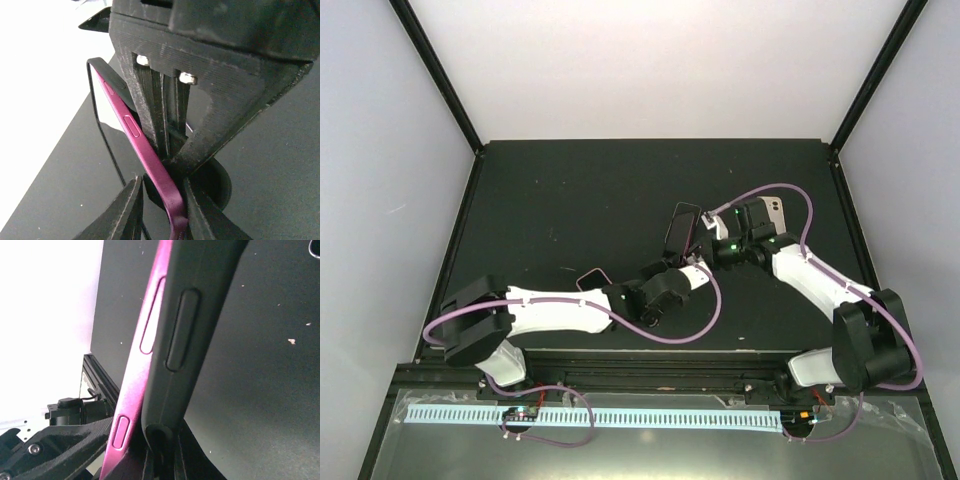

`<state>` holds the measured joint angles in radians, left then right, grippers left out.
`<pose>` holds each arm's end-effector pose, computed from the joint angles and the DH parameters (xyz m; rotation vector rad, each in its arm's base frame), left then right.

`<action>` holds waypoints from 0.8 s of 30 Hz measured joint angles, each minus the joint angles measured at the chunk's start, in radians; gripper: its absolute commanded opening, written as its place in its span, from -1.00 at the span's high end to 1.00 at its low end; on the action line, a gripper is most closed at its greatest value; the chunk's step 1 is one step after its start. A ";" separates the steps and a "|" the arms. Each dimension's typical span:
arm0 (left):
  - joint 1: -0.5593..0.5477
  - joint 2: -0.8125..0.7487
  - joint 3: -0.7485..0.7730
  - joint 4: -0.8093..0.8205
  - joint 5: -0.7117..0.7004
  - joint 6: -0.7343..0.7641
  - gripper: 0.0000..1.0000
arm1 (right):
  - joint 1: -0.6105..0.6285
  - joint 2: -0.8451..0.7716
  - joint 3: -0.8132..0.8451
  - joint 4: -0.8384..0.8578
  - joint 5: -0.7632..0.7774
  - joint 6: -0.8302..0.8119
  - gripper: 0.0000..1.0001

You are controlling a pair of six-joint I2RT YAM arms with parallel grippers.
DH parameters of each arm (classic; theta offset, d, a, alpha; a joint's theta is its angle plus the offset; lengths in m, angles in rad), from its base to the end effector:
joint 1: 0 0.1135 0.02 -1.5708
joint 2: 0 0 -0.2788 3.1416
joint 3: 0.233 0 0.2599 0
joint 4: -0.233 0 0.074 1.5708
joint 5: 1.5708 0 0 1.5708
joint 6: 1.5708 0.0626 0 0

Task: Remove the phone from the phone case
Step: Remove the phone case from the phone.

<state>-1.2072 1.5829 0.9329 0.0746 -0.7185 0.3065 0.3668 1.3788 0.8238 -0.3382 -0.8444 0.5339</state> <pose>0.1675 -0.3243 0.2211 1.0540 1.6978 0.1989 0.2500 0.1462 0.2149 -0.1884 2.5609 1.4147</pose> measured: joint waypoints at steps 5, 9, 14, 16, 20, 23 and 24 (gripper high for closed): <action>-0.005 -0.026 -0.039 0.056 -0.014 0.043 0.76 | 0.002 -0.005 0.004 0.008 -0.013 0.003 0.97; -0.007 -0.079 -0.070 0.111 -0.025 0.059 0.89 | 0.009 -0.054 0.004 0.011 -0.005 0.019 0.97; -0.008 -0.172 -0.101 0.136 -0.010 0.057 0.97 | 0.026 -0.116 0.019 0.017 0.006 0.021 0.97; -0.008 -0.198 -0.107 0.135 -0.010 0.047 0.97 | 0.034 -0.120 0.033 0.013 0.013 0.013 0.97; -0.006 -0.237 -0.117 0.109 0.003 -0.001 0.97 | 0.058 -0.119 0.062 -0.021 0.056 -0.013 0.97; -0.002 -0.281 -0.124 0.075 0.021 -0.047 0.97 | 0.076 -0.121 0.080 -0.044 0.082 -0.026 0.97; 0.001 -0.305 -0.126 0.063 -0.013 -0.050 0.97 | 0.077 -0.126 0.086 -0.087 0.167 -0.040 0.97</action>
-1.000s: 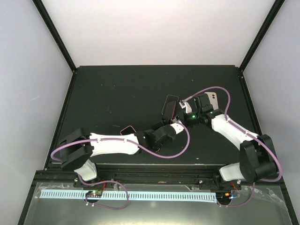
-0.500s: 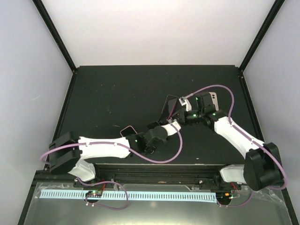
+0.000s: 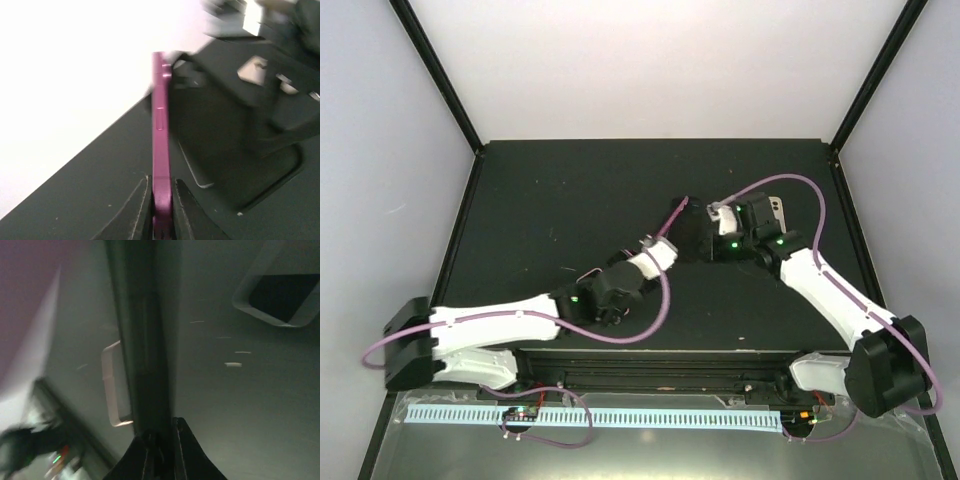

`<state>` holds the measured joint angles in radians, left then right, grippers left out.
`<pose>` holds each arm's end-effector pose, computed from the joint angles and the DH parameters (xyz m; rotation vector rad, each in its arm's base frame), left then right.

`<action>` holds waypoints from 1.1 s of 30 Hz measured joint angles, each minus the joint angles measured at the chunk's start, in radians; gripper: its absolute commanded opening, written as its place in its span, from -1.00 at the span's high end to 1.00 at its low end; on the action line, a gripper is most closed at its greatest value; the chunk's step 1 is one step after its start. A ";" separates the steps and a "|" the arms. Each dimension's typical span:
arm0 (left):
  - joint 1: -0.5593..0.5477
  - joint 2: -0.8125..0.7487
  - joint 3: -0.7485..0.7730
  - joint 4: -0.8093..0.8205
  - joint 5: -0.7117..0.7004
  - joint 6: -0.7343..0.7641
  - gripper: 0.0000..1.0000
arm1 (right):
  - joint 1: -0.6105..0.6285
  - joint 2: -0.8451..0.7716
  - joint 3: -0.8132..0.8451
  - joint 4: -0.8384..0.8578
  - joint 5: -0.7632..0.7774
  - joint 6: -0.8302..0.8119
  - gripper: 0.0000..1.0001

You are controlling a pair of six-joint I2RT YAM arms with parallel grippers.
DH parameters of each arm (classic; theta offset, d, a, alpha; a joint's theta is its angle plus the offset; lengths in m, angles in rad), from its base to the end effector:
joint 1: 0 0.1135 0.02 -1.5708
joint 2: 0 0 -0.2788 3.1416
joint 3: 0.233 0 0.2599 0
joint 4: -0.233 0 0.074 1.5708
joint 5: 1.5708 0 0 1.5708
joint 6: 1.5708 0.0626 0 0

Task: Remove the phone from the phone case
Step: Remove the phone case from the phone, then place the phone at the center of the board.

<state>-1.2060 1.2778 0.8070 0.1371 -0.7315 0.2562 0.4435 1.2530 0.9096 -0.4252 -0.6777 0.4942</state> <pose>0.1482 -0.2709 0.2797 0.8148 1.6242 0.0266 0.2356 0.1554 0.2644 -0.3027 2.4485 1.2347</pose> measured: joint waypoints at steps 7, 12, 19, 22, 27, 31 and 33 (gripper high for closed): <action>0.022 -0.319 -0.008 -0.037 -0.058 -0.070 0.97 | -0.154 0.015 -0.013 -0.147 0.400 -0.039 0.97; 0.026 -0.378 -0.030 -0.045 -0.068 -0.077 0.97 | -0.252 0.042 0.020 -0.171 0.386 -0.158 0.98; 0.059 -0.136 -0.029 -0.140 -0.063 -0.064 0.97 | -0.509 -0.215 -0.035 -0.151 0.170 -0.410 0.97; 0.063 0.002 -0.028 -0.149 -0.065 0.014 0.97 | -0.557 -0.305 -0.070 -0.164 0.060 -0.483 0.97; 0.098 0.194 0.004 -0.111 -0.055 0.177 0.97 | -0.558 -0.299 -0.071 -0.200 -0.038 -0.543 0.97; 0.166 0.289 0.023 -0.066 0.002 0.292 0.97 | -0.562 -0.270 -0.081 -0.196 -0.047 -0.557 0.97; 0.205 0.319 0.024 -0.034 0.022 0.345 0.97 | -0.562 -0.238 -0.081 -0.196 -0.046 -0.563 0.97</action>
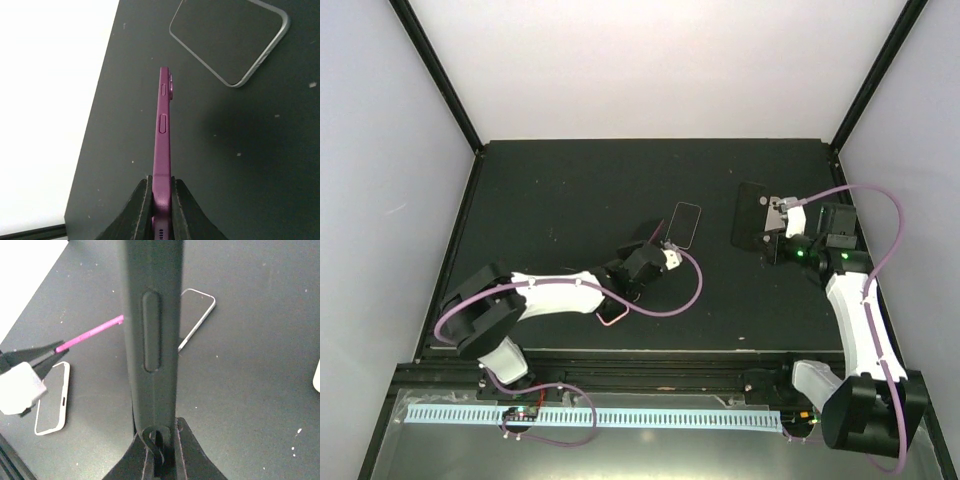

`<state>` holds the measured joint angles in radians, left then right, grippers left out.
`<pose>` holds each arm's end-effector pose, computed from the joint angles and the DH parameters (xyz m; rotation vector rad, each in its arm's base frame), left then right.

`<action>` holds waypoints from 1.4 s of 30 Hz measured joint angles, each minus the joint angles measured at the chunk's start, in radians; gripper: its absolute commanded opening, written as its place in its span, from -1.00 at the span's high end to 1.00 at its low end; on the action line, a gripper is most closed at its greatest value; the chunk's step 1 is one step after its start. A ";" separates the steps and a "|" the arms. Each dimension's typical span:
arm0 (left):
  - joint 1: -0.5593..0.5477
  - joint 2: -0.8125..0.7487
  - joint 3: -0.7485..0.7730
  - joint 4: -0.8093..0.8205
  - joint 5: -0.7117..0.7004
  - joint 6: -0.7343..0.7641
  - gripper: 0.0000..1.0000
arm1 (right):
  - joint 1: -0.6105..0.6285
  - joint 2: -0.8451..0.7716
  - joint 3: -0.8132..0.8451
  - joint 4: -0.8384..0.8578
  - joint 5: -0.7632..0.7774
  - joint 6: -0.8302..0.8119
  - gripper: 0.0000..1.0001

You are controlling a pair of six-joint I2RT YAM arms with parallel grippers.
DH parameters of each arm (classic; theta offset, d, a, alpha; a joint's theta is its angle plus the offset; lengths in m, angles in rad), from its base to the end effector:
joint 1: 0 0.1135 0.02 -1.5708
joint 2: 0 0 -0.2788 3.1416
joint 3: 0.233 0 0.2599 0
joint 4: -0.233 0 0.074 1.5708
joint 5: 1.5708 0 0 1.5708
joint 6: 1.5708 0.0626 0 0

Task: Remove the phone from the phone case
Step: Place the phone at the center of the board.

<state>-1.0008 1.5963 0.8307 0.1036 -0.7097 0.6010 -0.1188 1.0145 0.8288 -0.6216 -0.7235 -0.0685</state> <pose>0.2215 -0.2700 0.1856 1.2248 1.7090 0.5507 0.2194 0.0155 0.2752 -0.2811 2.2266 0.7526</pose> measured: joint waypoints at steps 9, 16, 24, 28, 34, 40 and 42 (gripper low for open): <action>0.117 0.178 0.048 0.151 0.040 0.222 0.97 | -0.012 0.019 0.000 -0.014 0.004 -0.005 0.97; 0.155 0.285 0.140 0.204 0.060 0.346 0.81 | -0.013 -0.014 0.000 -0.011 0.042 0.011 0.97; 0.169 0.368 0.232 0.168 0.084 0.401 0.51 | -0.016 -0.017 0.000 -0.011 0.079 0.026 0.97; 0.175 0.395 0.250 0.138 0.086 0.404 0.32 | -0.017 -0.035 0.000 -0.011 0.093 0.029 0.97; 0.183 0.415 0.280 0.056 0.101 0.371 -0.05 | -0.017 -0.050 0.000 -0.008 0.094 0.029 0.97; 0.188 0.412 0.378 -0.134 0.146 0.233 -0.63 | -0.017 -0.047 0.000 -0.009 0.094 0.028 0.97; 0.190 0.401 0.402 -0.203 0.168 0.177 -0.69 | -0.017 -0.047 0.000 -0.009 0.093 0.024 0.97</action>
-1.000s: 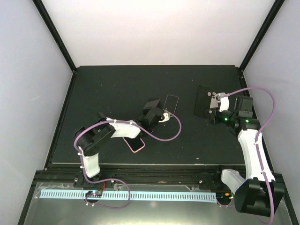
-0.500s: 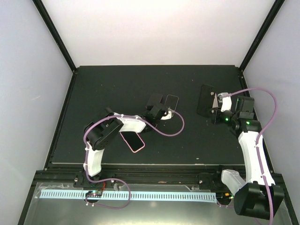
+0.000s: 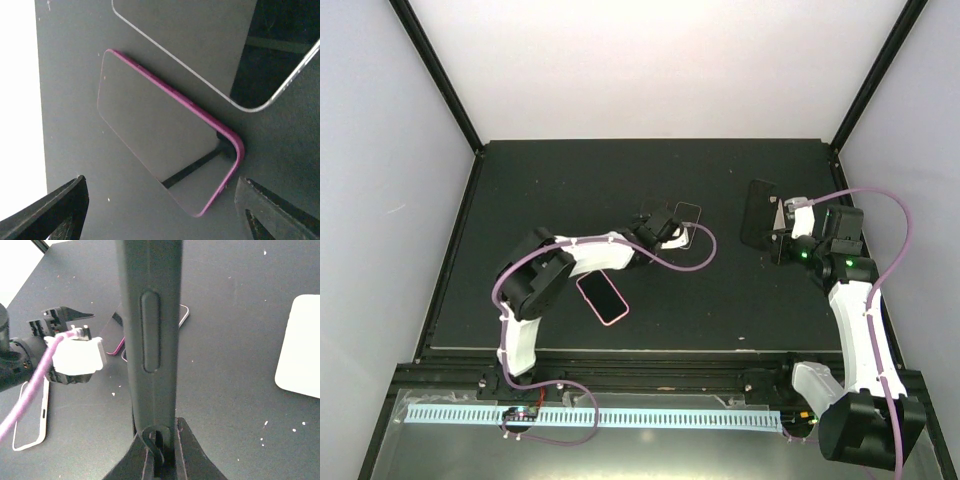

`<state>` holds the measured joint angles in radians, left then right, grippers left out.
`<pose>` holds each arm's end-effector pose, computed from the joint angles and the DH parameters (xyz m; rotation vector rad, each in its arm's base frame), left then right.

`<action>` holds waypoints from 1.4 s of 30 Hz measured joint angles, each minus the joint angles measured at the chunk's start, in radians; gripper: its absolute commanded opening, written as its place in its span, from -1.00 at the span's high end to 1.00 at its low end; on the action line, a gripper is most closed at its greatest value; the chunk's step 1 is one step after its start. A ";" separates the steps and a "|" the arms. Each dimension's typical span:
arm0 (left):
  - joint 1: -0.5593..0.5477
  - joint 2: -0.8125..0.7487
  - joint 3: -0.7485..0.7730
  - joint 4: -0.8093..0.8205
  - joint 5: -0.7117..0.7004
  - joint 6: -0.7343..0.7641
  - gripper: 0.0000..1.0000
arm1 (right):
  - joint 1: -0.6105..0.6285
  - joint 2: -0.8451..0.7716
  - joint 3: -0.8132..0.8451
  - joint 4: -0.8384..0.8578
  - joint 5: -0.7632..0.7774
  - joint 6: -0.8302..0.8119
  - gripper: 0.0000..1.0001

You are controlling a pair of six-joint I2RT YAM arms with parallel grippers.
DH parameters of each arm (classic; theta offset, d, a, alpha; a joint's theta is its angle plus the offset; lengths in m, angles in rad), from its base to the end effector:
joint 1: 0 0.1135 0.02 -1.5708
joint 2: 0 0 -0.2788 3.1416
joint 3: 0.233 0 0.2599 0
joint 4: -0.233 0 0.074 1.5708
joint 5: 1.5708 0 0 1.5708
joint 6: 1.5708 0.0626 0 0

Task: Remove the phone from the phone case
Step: Place the phone at the center of the board, then place the phone case at the center of the board.

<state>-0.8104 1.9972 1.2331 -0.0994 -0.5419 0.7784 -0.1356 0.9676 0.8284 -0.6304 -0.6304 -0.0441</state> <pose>0.3283 -0.2983 0.1387 1.5112 1.8227 0.6403 0.2131 0.0082 0.2808 -0.2047 2.2317 0.6366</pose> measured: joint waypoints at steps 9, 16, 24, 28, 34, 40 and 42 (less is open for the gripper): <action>0.001 -0.222 0.000 -0.275 0.040 -0.320 -0.83 | 0.000 0.003 -0.002 0.000 0.008 -0.040 0.97; -0.103 -0.625 -0.205 -0.297 0.174 -0.776 -0.70 | -0.001 0.288 0.255 -0.166 0.043 -0.181 0.97; -0.105 -0.802 -0.520 -0.243 0.283 -1.136 -0.79 | 0.001 0.782 0.504 -0.323 -0.001 -0.216 0.97; -0.105 -0.864 -0.587 -0.221 0.316 -1.191 -0.89 | 0.000 0.982 0.636 -0.394 -0.006 -0.216 0.93; -0.104 -0.857 -0.587 -0.214 0.320 -1.249 -0.90 | 0.002 1.126 0.750 -0.421 0.005 -0.169 0.89; -0.104 -0.861 -0.608 -0.211 0.304 -1.322 -0.96 | 0.007 1.200 0.814 -0.427 0.047 -0.130 0.57; -0.103 -0.869 -0.632 -0.214 0.296 -1.351 -0.98 | 0.010 1.205 0.819 -0.431 0.070 -0.131 0.40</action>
<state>-0.9134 1.1286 0.6010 -0.3134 -0.2462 -0.5724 -0.1253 2.1731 1.6474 -1.0615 -0.5602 -0.1749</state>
